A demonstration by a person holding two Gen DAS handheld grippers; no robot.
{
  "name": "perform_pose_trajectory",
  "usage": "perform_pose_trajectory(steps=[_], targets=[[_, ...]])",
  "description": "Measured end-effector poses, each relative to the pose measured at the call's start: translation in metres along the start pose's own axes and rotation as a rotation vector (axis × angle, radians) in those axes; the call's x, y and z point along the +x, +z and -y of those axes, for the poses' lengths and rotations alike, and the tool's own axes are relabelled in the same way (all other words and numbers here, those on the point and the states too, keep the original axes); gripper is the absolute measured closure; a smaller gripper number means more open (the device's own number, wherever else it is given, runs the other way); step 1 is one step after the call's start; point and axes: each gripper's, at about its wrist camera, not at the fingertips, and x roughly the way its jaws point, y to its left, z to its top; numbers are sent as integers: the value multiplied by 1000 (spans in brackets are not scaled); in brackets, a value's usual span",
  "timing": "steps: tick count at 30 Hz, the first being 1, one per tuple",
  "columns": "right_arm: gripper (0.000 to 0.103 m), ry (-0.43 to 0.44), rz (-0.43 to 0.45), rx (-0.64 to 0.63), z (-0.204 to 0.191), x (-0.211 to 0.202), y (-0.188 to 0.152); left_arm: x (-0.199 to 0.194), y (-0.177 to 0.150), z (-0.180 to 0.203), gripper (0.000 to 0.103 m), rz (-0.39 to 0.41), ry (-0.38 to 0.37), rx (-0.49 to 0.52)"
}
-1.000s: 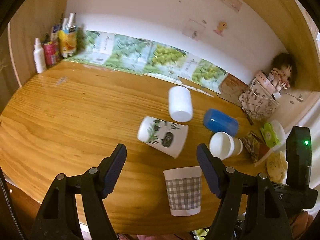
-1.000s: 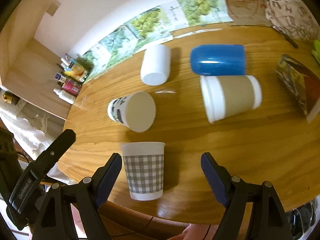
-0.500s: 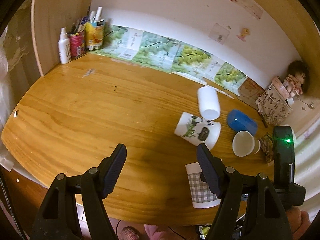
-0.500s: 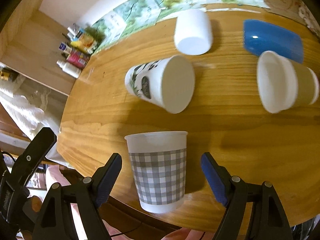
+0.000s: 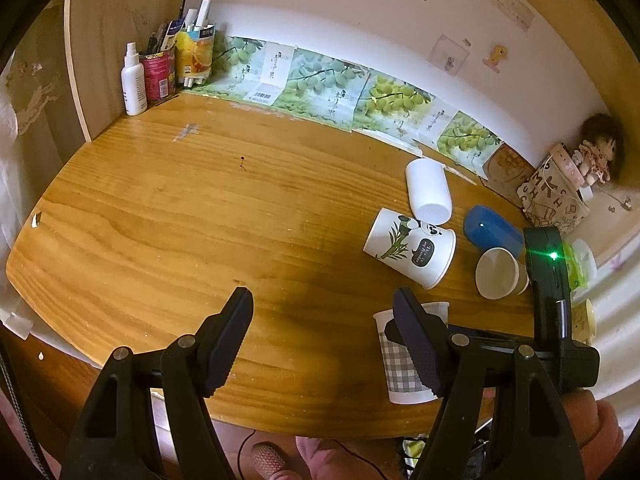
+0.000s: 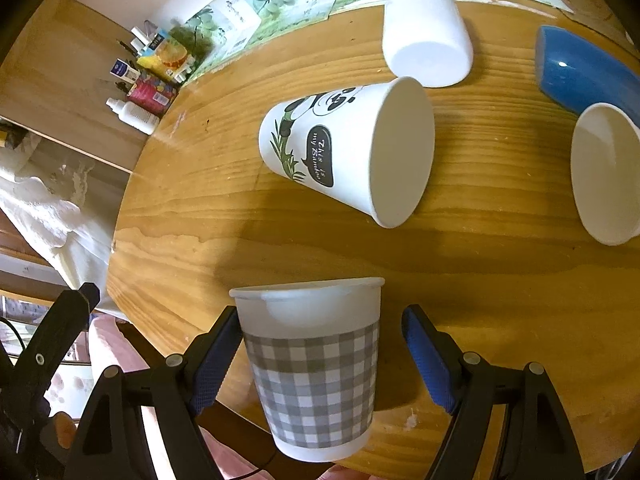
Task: Flip cup upright
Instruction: 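Move the right tool to the upright gingham cup and close on it, then carry the gingham cup with the right tool, set it down upright, open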
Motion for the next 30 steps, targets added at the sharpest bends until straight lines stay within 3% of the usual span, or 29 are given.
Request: perform_pose_trajectory(steps=[7,18,30], targets=[[33,-1,-6,-21,-3,3,2,4,-1,2,27,-16,-5,6],[36,-41,19,-82,-9,1,-1,5,-3,9,27,-24,-12,31],[39,-69,176,-149,-10,-28,-14,-2,-3,20,27,-17,-34,62]])
